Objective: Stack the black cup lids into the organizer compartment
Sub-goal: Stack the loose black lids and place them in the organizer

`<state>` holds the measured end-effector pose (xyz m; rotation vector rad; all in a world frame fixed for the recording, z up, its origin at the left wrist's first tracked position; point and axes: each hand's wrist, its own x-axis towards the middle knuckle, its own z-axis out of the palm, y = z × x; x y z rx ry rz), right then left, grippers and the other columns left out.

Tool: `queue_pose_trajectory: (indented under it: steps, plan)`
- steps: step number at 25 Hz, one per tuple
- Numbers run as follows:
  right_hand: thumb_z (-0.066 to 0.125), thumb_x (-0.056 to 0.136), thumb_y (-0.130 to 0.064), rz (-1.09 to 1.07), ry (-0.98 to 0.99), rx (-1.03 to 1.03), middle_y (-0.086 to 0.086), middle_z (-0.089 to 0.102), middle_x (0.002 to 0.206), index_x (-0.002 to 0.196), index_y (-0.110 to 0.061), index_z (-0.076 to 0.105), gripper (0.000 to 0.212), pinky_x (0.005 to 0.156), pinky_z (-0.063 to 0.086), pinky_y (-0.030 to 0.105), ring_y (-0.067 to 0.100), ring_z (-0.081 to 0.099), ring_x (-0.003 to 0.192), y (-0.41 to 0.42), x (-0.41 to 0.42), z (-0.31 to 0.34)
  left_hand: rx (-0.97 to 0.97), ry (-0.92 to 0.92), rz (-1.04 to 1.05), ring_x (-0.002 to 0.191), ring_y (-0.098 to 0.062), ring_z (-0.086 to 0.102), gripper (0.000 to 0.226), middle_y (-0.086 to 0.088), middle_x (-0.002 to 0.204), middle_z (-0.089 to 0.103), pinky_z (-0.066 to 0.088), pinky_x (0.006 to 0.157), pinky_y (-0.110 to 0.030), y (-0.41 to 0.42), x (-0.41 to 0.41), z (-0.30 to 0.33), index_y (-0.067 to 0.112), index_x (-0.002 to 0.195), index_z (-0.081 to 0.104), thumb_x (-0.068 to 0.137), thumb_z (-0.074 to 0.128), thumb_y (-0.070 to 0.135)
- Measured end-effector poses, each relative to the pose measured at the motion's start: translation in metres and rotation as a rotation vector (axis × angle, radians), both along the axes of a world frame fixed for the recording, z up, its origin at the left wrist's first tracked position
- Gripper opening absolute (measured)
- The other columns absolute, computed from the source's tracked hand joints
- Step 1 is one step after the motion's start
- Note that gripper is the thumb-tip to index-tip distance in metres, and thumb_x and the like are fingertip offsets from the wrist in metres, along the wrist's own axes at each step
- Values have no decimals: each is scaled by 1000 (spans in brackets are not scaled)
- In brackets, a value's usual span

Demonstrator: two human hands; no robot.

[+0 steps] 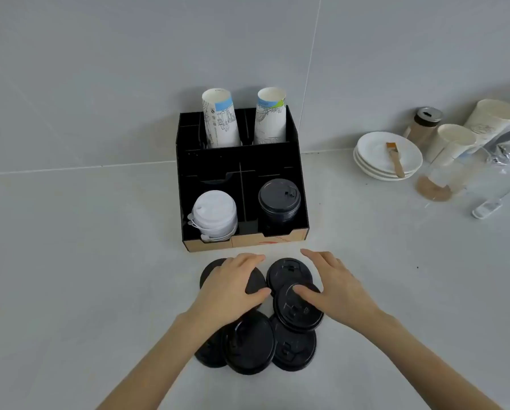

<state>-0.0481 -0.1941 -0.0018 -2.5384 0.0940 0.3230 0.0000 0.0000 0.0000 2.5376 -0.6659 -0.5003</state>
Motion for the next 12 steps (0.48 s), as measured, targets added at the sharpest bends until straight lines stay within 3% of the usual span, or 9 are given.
queue_pose_trajectory:
  steps: [7, 12]
  plan:
    - [60, 74, -49, 30, 103, -2, 0, 29, 141, 137, -28, 17, 79, 104, 35, 36, 21, 33, 126, -2, -26, -27, 59, 55, -67, 126, -16, 33, 64, 6, 144, 33, 32, 101, -35, -16, -20, -29, 29, 135, 23, 81, 53, 45]
    - [62, 74, -42, 56, 108, 11, -1, 25, 143, 138, -27, 16, 80, 103, 35, 34, 21, 33, 126, 0, -32, -35, 75, 79, -96, 125, -18, 35, 66, 5, 144, 32, 31, 102, -37, -25, -29, -39, 26, 136, 22, 81, 54, 43]
